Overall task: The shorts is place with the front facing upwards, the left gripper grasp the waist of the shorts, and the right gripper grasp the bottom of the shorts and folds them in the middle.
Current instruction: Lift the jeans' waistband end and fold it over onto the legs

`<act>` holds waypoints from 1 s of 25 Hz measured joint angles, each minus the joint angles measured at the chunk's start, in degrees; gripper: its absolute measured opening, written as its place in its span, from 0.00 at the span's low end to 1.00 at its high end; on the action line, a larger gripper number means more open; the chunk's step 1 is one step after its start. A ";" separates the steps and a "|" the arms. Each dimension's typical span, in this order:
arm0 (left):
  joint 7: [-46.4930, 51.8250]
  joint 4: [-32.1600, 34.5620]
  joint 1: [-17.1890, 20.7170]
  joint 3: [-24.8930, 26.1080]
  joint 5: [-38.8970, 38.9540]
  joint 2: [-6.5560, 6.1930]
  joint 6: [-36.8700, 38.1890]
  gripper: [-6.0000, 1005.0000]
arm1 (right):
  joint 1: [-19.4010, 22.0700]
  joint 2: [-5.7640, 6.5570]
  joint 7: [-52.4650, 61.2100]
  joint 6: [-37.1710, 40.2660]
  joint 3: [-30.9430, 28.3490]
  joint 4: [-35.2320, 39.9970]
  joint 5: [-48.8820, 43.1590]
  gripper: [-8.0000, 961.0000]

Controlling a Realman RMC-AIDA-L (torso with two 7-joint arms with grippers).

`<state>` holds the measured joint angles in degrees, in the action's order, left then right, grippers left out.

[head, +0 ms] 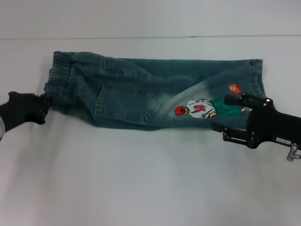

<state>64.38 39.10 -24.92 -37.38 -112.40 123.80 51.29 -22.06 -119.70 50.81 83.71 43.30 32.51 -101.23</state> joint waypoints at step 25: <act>27.18 22.52 -2.92 -4.49 1.69 0.21 19.24 0.06 | -12.71 -1.02 -28.16 -19.04 -1.03 -28.23 23.73 0.32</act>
<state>91.56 61.62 -27.84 -41.87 -110.71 124.01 70.53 -34.77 -120.72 22.65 64.68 42.27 4.28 -77.50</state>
